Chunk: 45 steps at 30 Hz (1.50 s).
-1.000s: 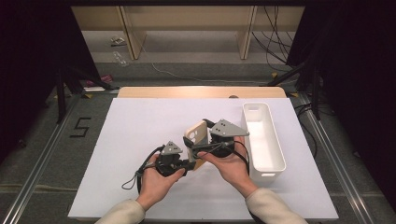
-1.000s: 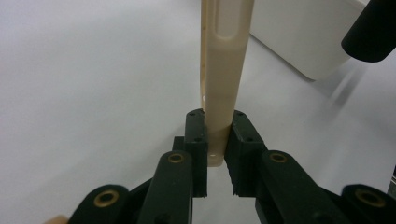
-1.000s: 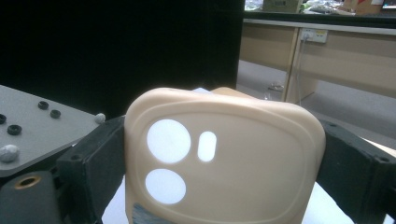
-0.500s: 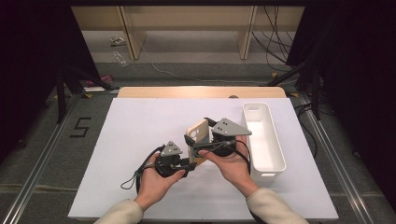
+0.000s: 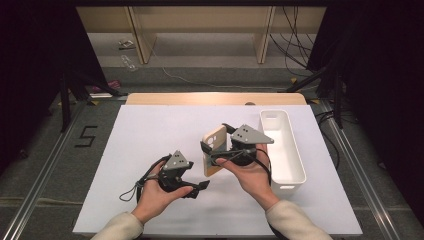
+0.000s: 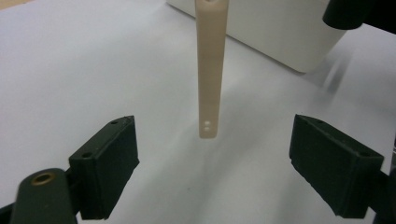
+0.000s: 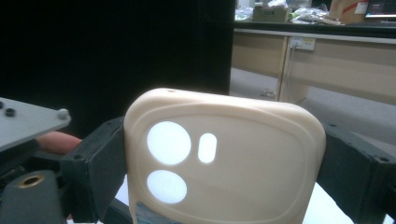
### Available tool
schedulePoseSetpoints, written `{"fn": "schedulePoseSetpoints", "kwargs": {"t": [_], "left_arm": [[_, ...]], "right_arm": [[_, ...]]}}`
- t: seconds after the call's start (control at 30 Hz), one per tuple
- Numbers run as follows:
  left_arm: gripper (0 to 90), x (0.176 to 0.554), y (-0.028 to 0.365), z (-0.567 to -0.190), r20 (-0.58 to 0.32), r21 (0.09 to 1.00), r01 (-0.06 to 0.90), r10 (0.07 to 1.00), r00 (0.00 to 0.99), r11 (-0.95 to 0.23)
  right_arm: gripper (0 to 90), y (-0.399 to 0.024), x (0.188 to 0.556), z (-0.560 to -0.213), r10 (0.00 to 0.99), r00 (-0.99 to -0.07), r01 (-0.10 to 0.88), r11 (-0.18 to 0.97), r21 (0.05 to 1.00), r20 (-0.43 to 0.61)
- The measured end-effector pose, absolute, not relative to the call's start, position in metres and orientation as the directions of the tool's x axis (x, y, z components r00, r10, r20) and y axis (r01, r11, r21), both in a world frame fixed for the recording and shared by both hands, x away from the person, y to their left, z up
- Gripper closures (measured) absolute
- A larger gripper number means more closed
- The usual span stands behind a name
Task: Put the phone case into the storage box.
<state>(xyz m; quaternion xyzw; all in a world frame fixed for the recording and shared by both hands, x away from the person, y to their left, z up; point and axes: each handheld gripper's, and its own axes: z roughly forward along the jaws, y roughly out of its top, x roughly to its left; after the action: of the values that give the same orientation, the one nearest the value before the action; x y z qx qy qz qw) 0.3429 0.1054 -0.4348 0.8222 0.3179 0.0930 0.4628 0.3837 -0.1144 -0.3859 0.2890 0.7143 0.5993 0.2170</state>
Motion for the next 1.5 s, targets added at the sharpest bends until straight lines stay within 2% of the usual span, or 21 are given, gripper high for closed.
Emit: {"fn": "schedulePoseSetpoints", "kwargs": {"t": [0.23, 0.4, 1.5], "left_arm": [[4.4, 0.34, 0.115, -0.432, -0.122, 0.834, 0.409, 0.6, 0.791, -0.37], [1.8, 0.337, 0.123, -0.429, -0.112, 0.849, 0.39, 0.6, 0.792, -0.357], [1.6, 0.324, 0.167, -0.42, -0.091, 0.89, 0.358, 0.659, 0.747, -0.283]], "right_arm": [[11.4, -0.119, 0.385, -0.384, 0.682, -0.73, 0.154, 0.107, 0.982, 0.04], [11.3, -0.122, 0.386, -0.381, 0.689, -0.724, 0.15, 0.1, 0.984, 0.04], [11.3, -0.138, 0.39, -0.37, 0.729, -0.683, 0.14, 0.071, 0.988, 0.045]]}}
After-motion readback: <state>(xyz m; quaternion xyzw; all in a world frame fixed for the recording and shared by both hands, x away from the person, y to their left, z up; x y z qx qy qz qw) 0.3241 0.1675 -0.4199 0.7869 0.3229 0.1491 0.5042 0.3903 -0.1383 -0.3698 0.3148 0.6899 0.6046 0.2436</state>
